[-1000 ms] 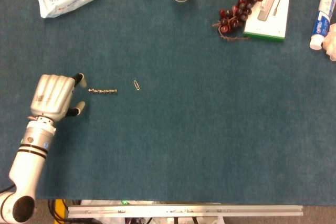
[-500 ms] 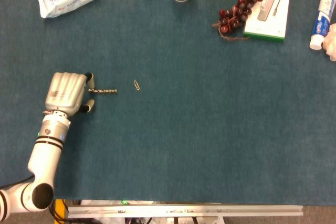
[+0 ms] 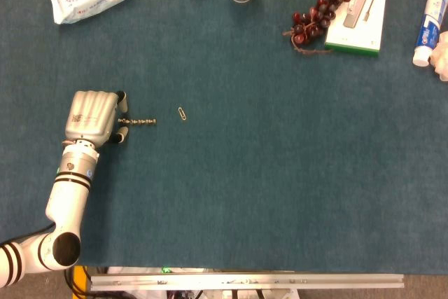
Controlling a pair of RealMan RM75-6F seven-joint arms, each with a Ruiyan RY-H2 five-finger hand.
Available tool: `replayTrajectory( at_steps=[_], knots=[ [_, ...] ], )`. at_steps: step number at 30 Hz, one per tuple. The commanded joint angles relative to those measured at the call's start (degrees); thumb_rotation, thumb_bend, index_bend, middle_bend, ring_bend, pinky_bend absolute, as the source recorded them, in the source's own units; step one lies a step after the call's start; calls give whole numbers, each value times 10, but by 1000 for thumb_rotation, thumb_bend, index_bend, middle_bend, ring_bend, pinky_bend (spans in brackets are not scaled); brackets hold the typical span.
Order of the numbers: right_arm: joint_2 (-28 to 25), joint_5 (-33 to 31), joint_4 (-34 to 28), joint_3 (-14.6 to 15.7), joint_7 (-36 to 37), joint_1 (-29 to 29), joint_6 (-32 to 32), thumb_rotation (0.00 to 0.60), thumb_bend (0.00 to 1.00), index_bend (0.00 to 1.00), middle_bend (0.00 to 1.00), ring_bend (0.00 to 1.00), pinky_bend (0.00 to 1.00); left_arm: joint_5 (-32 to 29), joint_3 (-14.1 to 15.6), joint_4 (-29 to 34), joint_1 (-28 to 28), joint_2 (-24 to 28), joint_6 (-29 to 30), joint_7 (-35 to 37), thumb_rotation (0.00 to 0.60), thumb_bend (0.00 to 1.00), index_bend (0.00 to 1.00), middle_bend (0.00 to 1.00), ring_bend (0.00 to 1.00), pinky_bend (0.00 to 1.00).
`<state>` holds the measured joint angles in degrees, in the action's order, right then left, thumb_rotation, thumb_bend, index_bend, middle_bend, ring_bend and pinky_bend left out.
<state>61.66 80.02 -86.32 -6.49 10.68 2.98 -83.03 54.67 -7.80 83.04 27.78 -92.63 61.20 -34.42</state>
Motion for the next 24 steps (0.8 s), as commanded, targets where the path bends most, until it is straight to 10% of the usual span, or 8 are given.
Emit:
replayTrajectory(
  at_steps=[1,24],
  knots=[
    [0,0,0,0,0,0,0,600,300,394,391,384,510,-6,0,-4,3,-3,0,0,600,242,499,906,923,1000],
    [-2,-1,1,0,4,-8,-7,600,299,395,391,391,510,-33,7,-12,20,-9,2,-10,600,285,521,912,928,1000]
  ],
)
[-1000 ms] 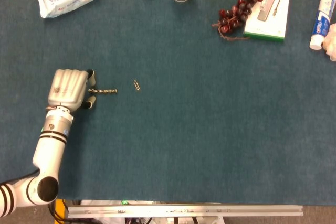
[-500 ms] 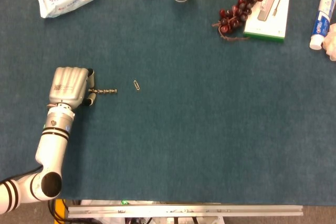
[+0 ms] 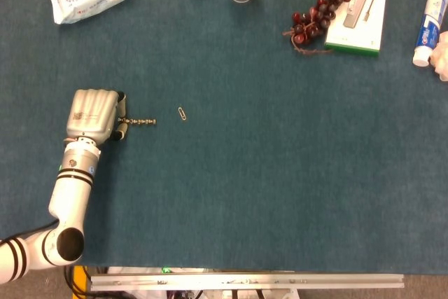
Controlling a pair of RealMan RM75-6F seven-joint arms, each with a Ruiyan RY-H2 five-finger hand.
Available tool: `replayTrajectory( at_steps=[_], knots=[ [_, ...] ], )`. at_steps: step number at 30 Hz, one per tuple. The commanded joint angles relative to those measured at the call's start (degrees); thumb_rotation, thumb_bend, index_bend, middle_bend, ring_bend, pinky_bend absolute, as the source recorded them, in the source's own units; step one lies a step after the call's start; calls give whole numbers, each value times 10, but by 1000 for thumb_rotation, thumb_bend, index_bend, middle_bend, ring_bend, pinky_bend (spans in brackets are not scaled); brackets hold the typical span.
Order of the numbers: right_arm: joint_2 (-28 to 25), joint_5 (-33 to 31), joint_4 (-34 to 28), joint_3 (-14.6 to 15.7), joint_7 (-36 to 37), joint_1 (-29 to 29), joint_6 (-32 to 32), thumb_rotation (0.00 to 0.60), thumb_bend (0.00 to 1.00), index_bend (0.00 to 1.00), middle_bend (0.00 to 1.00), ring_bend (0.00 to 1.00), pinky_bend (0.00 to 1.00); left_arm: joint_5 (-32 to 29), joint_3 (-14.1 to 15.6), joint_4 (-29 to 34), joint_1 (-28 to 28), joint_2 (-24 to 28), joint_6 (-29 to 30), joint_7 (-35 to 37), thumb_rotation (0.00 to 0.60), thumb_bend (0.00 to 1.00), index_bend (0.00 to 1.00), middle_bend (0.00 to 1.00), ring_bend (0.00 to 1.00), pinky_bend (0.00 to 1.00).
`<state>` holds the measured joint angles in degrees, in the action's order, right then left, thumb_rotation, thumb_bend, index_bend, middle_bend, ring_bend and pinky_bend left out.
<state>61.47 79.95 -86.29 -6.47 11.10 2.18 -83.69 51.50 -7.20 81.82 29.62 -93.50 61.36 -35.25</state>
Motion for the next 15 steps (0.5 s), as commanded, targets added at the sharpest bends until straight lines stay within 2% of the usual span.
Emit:
replayTrajectory(
  at_steps=[1,15],
  knots=[
    [0,0,0,0,0,0,0,600,299,395,391,392,510,-3,1,0,2,-1,0,-2,600,289,521,912,928,1000],
    [-1,-1,1,-1,3,-5,-4,600,299,394,391,395,510,-20,6,-2,12,-4,-3,-14,600,329,531,913,929,1000]
  ],
)
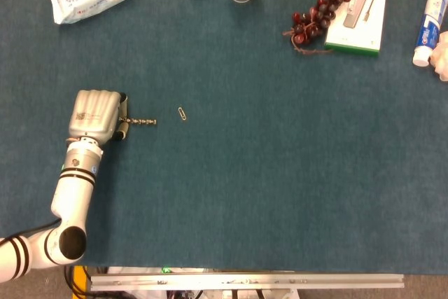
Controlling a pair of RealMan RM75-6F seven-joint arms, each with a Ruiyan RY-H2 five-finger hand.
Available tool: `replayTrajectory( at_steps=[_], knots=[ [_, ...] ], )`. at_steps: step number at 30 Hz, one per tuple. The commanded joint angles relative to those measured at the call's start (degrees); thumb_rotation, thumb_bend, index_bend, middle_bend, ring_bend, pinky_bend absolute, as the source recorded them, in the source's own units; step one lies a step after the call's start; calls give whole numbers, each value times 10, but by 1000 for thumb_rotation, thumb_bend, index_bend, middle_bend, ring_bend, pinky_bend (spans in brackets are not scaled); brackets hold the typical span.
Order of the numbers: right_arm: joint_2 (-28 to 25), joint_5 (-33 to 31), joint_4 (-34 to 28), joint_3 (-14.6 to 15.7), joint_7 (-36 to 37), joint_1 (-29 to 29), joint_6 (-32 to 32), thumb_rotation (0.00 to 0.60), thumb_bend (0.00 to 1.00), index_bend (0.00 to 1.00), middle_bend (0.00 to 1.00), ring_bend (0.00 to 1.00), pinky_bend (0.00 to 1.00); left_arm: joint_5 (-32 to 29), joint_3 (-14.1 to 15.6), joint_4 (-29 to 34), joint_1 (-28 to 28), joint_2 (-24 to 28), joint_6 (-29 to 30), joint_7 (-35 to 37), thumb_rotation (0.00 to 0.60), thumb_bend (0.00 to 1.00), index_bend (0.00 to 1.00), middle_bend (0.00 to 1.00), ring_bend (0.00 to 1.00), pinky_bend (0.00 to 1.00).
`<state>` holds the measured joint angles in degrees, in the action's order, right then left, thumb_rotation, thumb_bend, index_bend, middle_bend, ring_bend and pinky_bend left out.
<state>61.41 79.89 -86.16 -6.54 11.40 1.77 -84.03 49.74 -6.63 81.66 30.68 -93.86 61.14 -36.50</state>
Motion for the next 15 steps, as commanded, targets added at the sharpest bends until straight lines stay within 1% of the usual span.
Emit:
replayTrajectory(
  at_steps=[1,8,15],
  knots=[
    [0,0,0,0,0,-1,-1,600,299,394,391,395,510,-4,0,0,2,-1,-1,-2,600,331,533,913,929,1000],
    [0,-1,1,-1,1,-3,-2,600,299,394,391,395,510,-5,0,1,4,-1,3,2,600,356,564,919,933,1000],
    [1,-1,3,-1,4,-3,-1,600,299,394,391,396,510,7,2,7,3,5,12,11,600,366,587,923,933,1000]
  ],
)
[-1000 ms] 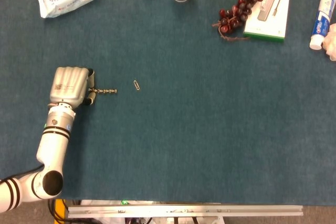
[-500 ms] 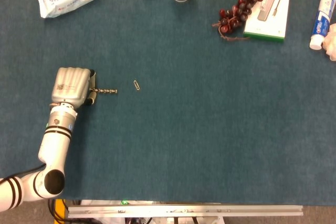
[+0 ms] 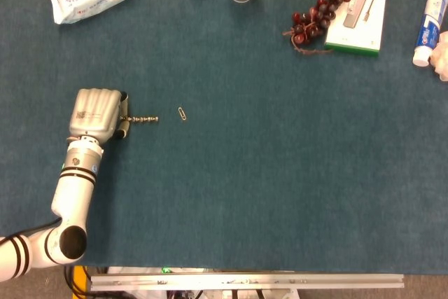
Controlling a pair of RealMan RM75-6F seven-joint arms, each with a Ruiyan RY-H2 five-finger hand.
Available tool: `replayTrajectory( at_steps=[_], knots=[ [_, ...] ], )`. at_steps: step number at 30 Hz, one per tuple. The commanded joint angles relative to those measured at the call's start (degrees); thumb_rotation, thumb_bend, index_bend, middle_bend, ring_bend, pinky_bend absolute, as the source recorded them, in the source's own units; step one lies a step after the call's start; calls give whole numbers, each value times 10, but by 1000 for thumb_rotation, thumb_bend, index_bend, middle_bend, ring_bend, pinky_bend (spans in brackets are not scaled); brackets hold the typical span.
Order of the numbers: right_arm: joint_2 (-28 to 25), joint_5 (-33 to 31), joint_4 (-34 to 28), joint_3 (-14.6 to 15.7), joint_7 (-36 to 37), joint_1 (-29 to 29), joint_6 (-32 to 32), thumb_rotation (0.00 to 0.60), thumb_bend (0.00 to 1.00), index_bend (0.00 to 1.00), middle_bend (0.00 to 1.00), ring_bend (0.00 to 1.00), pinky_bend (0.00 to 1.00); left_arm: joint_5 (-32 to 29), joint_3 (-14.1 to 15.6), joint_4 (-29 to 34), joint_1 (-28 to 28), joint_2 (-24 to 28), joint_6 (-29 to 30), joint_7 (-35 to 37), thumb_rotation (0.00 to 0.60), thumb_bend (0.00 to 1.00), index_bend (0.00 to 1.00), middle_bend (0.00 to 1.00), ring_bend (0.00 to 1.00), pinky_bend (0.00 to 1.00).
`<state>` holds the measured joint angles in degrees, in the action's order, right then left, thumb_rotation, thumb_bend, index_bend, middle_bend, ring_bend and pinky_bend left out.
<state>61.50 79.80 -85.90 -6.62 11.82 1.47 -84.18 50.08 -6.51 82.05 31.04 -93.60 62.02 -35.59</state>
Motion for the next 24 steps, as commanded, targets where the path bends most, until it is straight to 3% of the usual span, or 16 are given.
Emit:
replayTrajectory(
  at_steps=[1,24],
  knots=[
    [0,1,0,0,0,0,0,600,298,394,391,396,510,7,1,6,-1,4,5,3,600,367,588,923,933,1000],
    [3,5,6,-2,8,-1,-4,600,299,394,391,396,510,96,16,115,-17,81,63,17,600,372,605,935,941,1000]
  ],
)
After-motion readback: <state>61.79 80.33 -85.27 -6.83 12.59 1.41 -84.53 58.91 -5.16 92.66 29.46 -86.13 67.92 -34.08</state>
